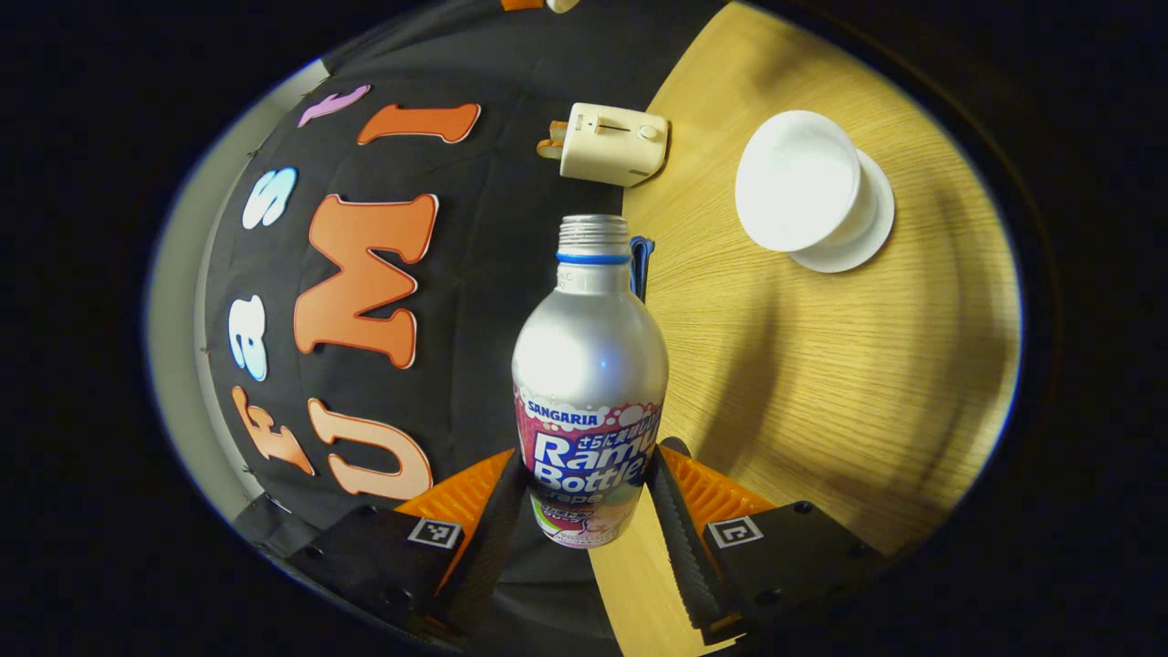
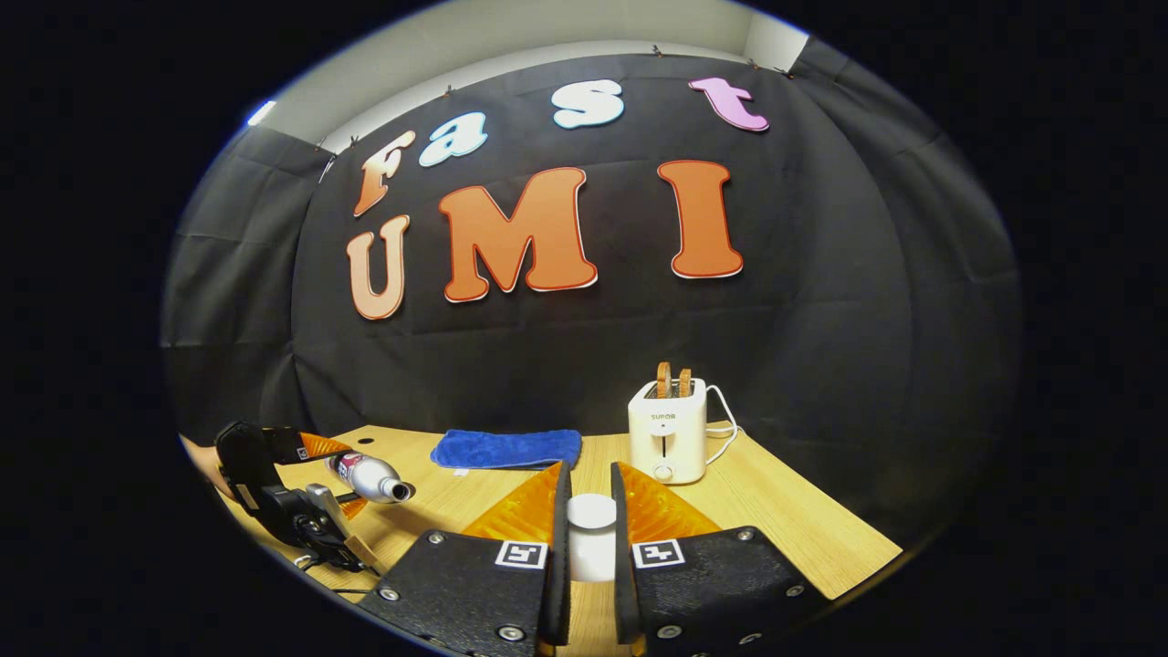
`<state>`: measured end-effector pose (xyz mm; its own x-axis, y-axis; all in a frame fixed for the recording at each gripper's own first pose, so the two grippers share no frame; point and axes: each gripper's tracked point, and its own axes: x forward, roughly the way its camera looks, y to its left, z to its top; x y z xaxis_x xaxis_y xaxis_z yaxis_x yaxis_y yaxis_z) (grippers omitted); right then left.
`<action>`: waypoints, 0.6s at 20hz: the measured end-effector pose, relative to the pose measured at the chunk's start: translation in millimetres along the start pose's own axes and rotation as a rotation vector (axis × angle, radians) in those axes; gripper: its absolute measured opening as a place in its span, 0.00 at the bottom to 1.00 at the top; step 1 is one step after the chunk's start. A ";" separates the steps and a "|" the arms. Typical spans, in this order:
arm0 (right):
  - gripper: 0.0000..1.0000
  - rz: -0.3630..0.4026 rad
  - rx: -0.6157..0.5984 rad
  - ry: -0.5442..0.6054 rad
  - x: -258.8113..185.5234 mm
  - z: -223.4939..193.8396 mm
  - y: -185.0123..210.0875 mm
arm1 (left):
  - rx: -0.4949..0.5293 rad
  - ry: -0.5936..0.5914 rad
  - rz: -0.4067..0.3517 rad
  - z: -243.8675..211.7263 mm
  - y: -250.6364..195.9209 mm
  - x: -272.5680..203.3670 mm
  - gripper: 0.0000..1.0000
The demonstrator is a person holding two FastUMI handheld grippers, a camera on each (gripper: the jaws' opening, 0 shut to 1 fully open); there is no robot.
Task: Open the teacup lid with one hand, grasp the water bottle and pour water into the teacup with the other hand; after pouring, place the water bottle on the coaster and then close the teacup lid.
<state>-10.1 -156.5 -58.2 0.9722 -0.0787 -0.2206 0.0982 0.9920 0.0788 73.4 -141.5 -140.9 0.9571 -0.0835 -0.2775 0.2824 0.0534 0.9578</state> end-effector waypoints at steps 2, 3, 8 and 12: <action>0.20 -0.001 0.003 0.000 0.7 -0.7 -2.2 | 0.053 -0.011 0.005 3.3 0.5 2.6 0.83; 0.20 0.003 0.004 0.002 0.0 -0.6 -1.8 | 0.078 -0.014 0.007 5.0 -0.1 3.6 0.83; 0.20 0.000 0.010 -0.002 -1.2 -0.3 -7.6 | 0.202 -0.036 0.025 12.4 6.8 4.1 0.83; 0.20 0.004 0.007 -0.006 -2.2 0.2 -10.7 | 0.286 -0.052 0.046 18.9 16.2 6.8 0.83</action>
<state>-13.3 -166.9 -58.4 0.9739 -0.0757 -0.2140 0.0961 0.9916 0.0868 83.3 -160.1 -125.9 0.9618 -0.1390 -0.2360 0.2016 -0.2242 0.9535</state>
